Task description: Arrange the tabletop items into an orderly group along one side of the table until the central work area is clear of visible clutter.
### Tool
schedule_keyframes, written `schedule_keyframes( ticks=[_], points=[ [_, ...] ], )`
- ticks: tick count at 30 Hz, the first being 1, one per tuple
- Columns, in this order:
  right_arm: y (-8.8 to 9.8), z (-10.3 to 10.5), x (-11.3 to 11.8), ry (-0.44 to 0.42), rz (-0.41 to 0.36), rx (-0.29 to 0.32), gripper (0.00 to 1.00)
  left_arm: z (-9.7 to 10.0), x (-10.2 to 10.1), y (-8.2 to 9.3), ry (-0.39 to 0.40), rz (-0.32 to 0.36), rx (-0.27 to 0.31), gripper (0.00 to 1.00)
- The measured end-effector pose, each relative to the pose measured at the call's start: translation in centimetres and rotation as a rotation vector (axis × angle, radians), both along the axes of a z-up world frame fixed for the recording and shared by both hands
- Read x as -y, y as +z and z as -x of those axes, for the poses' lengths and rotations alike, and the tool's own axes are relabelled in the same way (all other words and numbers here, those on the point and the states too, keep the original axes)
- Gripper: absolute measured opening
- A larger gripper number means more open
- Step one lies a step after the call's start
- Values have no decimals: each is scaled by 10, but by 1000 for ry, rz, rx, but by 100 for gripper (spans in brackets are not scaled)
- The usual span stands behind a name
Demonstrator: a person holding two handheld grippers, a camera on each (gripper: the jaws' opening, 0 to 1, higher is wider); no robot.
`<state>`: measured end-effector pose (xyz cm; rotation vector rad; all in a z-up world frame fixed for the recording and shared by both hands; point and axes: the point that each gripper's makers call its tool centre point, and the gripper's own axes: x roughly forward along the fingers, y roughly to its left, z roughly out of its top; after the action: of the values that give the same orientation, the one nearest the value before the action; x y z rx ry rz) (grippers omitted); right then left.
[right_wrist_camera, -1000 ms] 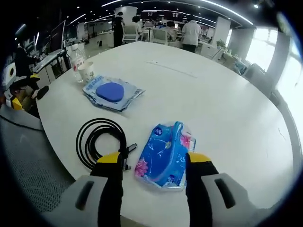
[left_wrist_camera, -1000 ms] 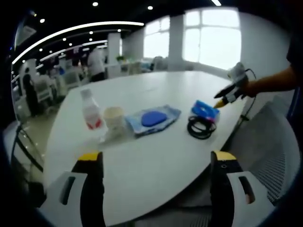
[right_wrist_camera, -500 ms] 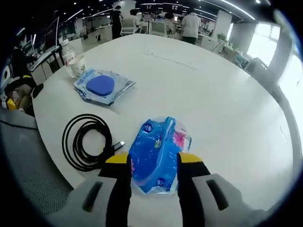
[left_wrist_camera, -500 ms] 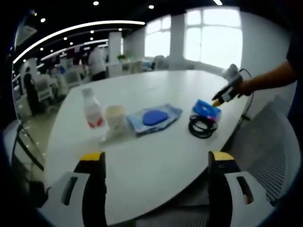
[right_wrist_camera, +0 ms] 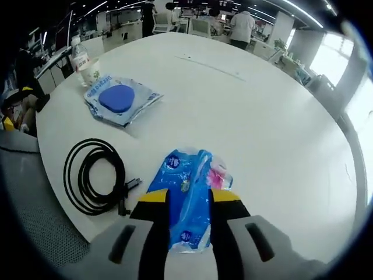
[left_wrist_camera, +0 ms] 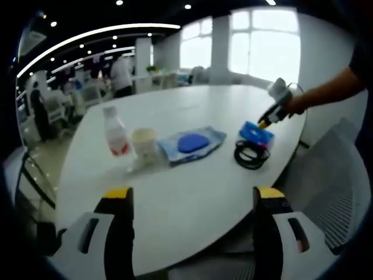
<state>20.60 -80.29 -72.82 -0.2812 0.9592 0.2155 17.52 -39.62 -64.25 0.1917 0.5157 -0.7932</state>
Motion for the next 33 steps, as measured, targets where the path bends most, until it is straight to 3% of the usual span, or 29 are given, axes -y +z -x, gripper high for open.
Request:
schedule_keyframes(
  ticks=[15, 19, 33],
  points=[
    [-19, -6, 6, -32, 17, -64, 11, -1, -4, -3, 16, -14, -12, 76],
    [-21, -4, 3, -22, 3, -81, 0, -1, -4, -3, 17, -17, -14, 75],
    [-11, 2, -8, 67, 17, -70, 0, 0, -3, -4, 5, -19, -20, 72]
  ],
)
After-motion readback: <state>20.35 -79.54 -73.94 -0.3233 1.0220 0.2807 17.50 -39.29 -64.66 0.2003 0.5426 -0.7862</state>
